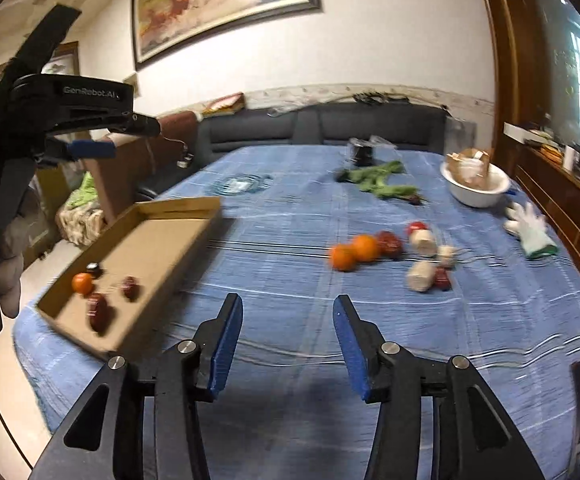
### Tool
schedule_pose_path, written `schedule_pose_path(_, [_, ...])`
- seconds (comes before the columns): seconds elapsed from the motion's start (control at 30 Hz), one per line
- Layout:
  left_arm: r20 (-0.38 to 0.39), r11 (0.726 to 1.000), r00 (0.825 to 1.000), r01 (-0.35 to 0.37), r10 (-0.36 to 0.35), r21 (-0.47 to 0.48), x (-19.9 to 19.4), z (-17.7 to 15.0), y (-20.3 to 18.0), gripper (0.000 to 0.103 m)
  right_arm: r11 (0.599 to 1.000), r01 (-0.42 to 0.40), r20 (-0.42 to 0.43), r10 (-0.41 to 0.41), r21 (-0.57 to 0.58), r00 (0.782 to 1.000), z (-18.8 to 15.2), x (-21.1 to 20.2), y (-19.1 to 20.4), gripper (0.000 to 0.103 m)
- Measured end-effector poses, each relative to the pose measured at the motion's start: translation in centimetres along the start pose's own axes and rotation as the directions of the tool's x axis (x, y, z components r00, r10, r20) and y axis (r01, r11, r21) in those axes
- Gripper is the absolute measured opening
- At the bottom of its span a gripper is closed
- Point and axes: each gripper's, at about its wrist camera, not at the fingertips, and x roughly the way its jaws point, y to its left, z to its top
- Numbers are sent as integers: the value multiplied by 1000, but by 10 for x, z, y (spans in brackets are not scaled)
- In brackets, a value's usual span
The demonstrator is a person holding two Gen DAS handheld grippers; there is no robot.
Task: Organize fruits
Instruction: 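Grasp a mandarin with the left tool while the right tool grasps a white yam piece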
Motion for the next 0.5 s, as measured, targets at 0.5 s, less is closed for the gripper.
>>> schedule_pose_path(0.5, [-209, 984, 966, 170, -153, 63, 109, -61, -70, 64, 973, 116, -225, -70, 198, 972, 21, 75, -150, 53])
